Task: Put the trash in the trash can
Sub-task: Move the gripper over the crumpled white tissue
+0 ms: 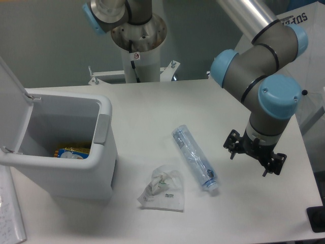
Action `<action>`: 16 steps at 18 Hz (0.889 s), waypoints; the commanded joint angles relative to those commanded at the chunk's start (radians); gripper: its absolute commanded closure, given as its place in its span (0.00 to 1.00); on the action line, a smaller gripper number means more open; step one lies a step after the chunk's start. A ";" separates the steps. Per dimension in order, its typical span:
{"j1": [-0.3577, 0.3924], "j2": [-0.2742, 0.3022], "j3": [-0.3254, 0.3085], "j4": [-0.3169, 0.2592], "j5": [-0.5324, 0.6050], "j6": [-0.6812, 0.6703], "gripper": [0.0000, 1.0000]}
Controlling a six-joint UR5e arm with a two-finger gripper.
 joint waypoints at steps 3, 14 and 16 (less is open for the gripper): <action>-0.002 0.000 -0.003 0.002 0.000 -0.002 0.00; -0.076 0.028 -0.144 0.218 -0.012 -0.113 0.00; -0.132 0.022 -0.167 0.218 -0.006 -0.178 0.00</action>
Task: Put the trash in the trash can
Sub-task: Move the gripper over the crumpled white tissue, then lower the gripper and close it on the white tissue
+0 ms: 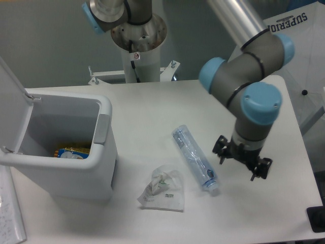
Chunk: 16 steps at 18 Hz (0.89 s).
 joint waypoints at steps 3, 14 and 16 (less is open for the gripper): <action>-0.048 -0.006 -0.043 -0.002 -0.005 -0.005 0.00; -0.146 -0.040 -0.110 -0.057 -0.006 -0.017 0.00; -0.146 -0.046 -0.118 -0.055 -0.023 -0.017 0.00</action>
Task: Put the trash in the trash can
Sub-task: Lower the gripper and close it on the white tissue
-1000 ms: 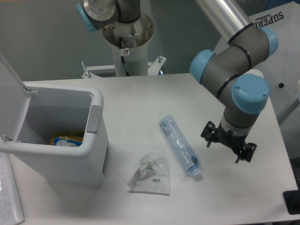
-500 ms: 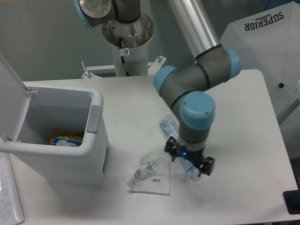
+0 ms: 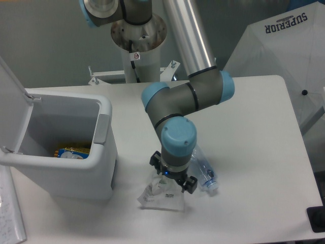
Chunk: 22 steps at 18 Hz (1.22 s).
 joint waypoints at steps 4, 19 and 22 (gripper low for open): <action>-0.002 -0.029 -0.002 0.003 -0.025 -0.038 0.00; 0.000 -0.040 0.044 0.011 -0.025 -0.026 1.00; 0.002 -0.040 0.051 0.011 -0.025 -0.025 1.00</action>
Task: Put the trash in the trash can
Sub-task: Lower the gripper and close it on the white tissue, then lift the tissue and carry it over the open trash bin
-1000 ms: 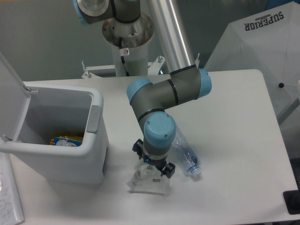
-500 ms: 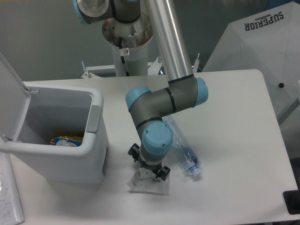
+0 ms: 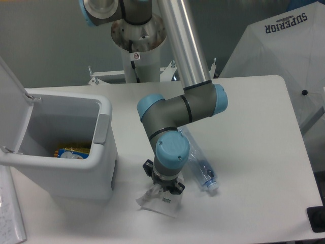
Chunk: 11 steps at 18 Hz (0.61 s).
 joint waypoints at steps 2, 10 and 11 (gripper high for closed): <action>0.002 0.003 0.002 0.000 0.000 0.002 1.00; 0.041 0.098 0.067 -0.005 -0.178 -0.002 1.00; 0.051 0.113 0.077 -0.003 -0.227 -0.011 1.00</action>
